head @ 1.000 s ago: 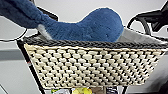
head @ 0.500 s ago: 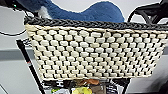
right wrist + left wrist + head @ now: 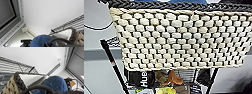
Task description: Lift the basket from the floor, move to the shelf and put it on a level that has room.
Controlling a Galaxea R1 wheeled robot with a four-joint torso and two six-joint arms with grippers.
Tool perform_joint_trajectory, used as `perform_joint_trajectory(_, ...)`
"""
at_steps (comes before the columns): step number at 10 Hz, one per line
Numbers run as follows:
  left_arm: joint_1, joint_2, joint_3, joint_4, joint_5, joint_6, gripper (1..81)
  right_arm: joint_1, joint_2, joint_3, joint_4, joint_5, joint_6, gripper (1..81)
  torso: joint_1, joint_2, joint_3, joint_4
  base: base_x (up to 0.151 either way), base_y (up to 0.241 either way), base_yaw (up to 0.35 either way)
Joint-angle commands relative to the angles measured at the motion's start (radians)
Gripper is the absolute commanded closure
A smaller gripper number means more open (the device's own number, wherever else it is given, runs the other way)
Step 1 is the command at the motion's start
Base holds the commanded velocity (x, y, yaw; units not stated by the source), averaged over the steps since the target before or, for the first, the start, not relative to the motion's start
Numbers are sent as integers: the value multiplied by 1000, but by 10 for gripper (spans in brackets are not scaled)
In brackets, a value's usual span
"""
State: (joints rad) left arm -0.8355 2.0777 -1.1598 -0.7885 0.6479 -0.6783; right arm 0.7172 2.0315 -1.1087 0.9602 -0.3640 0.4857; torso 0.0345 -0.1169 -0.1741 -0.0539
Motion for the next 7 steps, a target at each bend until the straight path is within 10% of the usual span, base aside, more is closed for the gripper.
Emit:
perform_joint_trajectory(1,-139,53,-106,34,-80,42,811,121,75,-81,-12,99,-26,811,0,0,0,0,0,0,0)
perform_joint_trajectory(7,-138,101,-187,48,-65,63,811,149,130,-158,-18,99,-38,811,0,0,0,0,0,0,0)
